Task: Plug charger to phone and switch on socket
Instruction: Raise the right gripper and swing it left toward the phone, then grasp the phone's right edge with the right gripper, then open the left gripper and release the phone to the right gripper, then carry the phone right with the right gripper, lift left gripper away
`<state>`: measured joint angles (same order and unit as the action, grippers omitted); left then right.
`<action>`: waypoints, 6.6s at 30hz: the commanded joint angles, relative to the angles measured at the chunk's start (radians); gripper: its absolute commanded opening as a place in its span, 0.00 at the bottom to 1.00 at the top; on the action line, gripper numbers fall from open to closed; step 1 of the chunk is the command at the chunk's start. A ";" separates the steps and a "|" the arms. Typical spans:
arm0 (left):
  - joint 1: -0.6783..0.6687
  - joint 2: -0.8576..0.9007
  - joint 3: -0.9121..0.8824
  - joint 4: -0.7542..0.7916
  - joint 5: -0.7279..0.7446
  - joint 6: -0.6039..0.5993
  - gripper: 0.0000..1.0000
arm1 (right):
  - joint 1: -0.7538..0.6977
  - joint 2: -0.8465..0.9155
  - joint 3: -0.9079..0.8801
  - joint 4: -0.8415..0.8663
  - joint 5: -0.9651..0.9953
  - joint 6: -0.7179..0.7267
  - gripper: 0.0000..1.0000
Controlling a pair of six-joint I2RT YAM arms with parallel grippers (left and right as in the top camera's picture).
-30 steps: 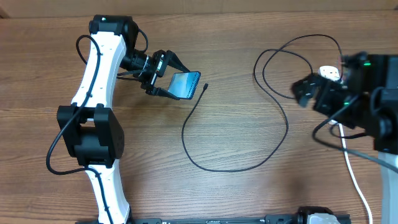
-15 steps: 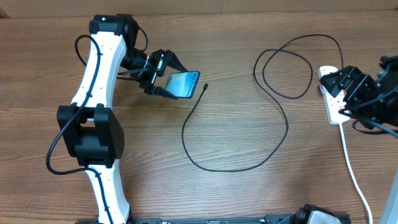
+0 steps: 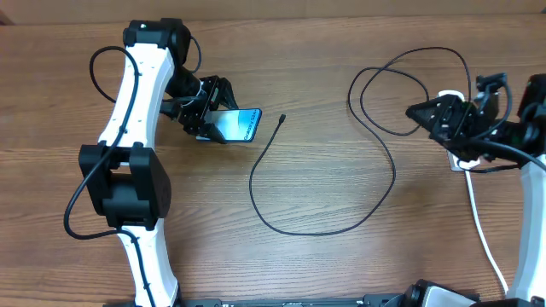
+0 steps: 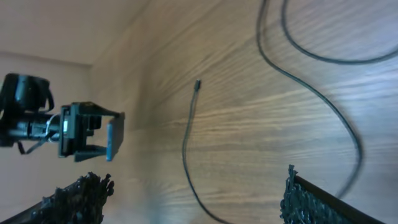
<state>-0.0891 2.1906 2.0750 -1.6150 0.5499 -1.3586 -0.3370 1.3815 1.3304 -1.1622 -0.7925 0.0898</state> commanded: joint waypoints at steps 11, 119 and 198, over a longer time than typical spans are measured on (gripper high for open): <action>-0.087 -0.003 0.028 0.008 -0.180 -0.132 0.59 | 0.264 0.059 -0.230 0.381 -0.100 0.212 0.85; -0.206 -0.003 0.028 0.063 -0.051 -0.101 1.00 | 0.733 0.325 -0.249 0.962 0.163 0.922 0.04; -0.114 -0.029 0.028 0.856 0.630 0.506 0.98 | 0.658 0.120 -0.387 1.593 0.663 1.537 0.04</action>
<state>-0.2012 2.1910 2.0823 -0.7620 1.1816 -0.8333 0.3016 1.4994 0.8463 0.4141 -0.1493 1.6131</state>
